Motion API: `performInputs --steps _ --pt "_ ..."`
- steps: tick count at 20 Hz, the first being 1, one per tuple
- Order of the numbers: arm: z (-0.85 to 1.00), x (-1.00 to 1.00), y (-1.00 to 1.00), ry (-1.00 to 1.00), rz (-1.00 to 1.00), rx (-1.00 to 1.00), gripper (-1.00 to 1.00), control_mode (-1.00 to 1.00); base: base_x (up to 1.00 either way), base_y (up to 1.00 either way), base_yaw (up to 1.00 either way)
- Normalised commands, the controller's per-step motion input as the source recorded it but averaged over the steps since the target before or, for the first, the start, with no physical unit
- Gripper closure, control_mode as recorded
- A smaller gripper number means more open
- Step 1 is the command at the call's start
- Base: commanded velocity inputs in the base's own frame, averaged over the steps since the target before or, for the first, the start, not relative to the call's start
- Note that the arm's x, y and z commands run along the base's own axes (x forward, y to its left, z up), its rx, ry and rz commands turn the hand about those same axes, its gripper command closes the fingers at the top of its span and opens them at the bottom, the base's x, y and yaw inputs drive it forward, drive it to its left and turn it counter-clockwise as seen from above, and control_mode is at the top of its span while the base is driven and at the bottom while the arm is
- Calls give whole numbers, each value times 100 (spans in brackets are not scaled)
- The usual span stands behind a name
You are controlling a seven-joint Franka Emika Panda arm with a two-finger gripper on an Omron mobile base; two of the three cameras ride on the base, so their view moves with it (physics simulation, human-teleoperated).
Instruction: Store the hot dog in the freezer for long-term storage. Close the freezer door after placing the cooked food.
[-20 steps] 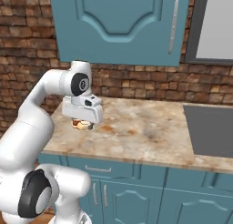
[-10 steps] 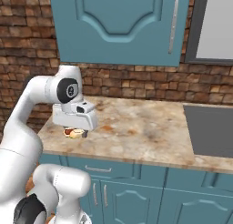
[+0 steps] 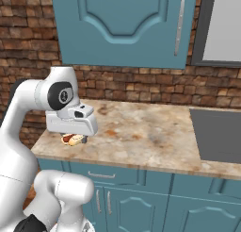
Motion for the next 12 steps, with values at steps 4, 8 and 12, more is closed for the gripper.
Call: performInputs --steps 4,8,12 --pt "0 0 0 0 0 0 100 -100 0 0 0" --pt "0 -4 0 0 0 0 100 -100 0 0 0" --pt "0 -27 0 -3 0 0 100 -100 0 0 0"
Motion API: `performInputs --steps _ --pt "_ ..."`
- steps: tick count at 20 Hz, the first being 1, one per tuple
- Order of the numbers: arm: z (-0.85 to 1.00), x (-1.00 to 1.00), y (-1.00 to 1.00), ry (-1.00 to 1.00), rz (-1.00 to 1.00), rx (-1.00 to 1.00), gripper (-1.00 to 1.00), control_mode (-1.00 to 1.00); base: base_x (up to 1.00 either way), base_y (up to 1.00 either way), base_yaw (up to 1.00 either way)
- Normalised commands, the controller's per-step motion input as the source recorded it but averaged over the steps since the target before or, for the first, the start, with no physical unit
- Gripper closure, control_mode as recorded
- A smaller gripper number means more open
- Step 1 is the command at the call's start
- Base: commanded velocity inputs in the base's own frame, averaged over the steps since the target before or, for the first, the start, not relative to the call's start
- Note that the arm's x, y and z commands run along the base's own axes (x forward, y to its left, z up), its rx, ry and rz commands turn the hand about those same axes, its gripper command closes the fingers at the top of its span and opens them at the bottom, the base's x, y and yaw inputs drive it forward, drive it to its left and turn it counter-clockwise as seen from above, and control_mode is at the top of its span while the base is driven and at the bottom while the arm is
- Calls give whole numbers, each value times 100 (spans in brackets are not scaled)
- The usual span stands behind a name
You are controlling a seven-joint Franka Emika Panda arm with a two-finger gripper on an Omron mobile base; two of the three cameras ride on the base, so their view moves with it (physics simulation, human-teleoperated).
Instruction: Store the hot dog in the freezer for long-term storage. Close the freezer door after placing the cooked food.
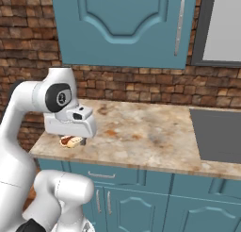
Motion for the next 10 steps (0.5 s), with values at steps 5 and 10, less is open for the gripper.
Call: performInputs --steps 5,10 --pt "0 -23 -3 -7 0 0 100 100 -32 -35 -2" --pt "0 0 0 0 0 0 100 100 -44 -68 -12"
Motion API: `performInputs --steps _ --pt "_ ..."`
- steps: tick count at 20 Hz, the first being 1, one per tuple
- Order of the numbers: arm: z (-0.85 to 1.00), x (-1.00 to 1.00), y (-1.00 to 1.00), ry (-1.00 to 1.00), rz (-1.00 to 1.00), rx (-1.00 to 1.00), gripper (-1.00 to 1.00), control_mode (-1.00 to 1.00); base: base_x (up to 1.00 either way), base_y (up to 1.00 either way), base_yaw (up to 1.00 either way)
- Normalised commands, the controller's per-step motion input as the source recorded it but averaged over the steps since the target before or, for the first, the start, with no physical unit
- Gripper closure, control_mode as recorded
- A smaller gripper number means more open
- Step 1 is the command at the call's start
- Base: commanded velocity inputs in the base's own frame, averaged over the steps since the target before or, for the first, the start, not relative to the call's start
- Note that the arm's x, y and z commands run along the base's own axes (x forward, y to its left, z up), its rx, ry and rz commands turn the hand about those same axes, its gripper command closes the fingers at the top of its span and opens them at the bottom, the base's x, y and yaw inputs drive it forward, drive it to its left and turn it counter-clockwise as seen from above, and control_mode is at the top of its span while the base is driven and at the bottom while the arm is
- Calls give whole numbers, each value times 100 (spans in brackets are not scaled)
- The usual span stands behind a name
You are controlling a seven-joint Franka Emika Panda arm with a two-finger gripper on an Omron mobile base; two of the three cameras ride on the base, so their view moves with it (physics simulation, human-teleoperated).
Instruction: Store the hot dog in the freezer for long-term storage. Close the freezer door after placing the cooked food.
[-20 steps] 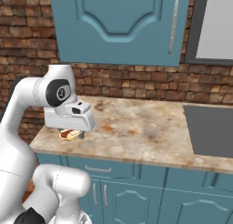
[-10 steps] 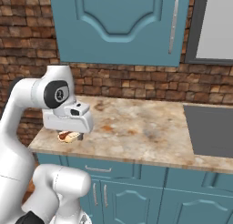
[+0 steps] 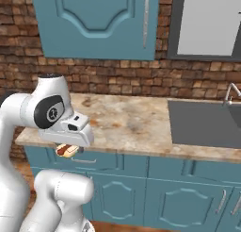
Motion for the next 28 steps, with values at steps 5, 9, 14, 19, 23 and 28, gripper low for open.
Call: performInputs --steps 5,9,14,19,23,28 --pt "0 0 0 0 0 0 100 100 8 -87 -31" --pt "0 0 0 0 0 0 100 100 4 -100 -61" --pt "0 0 0 0 0 0 100 100 0 -100 -65" --pt "0 0 0 0 0 0 100 100 0 -90 -66" --pt "0 0 0 0 0 0 100 100 0 -81 -66" --pt "0 0 0 0 0 0 100 100 6 -79 -72"
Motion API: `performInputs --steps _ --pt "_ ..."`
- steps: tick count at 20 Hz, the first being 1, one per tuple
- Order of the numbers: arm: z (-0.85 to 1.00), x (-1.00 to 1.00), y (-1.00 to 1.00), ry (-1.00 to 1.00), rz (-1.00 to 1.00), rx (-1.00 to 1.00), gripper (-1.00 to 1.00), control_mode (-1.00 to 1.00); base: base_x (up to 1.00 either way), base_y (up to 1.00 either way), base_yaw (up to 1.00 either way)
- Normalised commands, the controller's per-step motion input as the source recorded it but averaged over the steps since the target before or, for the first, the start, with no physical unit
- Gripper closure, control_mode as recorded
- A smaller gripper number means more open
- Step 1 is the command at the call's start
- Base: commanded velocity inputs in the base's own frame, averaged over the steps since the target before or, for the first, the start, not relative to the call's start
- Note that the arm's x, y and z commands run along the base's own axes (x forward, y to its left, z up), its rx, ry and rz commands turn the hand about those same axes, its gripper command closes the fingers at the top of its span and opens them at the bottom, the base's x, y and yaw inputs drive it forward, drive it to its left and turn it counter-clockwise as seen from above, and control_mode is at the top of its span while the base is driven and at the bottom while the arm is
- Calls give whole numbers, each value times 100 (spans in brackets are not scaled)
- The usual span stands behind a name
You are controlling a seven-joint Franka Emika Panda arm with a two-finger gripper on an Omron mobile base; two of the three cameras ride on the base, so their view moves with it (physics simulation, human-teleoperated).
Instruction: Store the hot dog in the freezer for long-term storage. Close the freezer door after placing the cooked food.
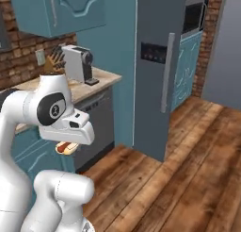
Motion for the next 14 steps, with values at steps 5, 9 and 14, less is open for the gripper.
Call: performInputs --steps 5,9,14 --pt "0 0 0 0 0 0 100 100 42 -42 -71" --pt "0 0 0 0 0 0 100 100 89 -5 -45" --pt "0 0 0 0 0 0 100 100 100 -43 -31"
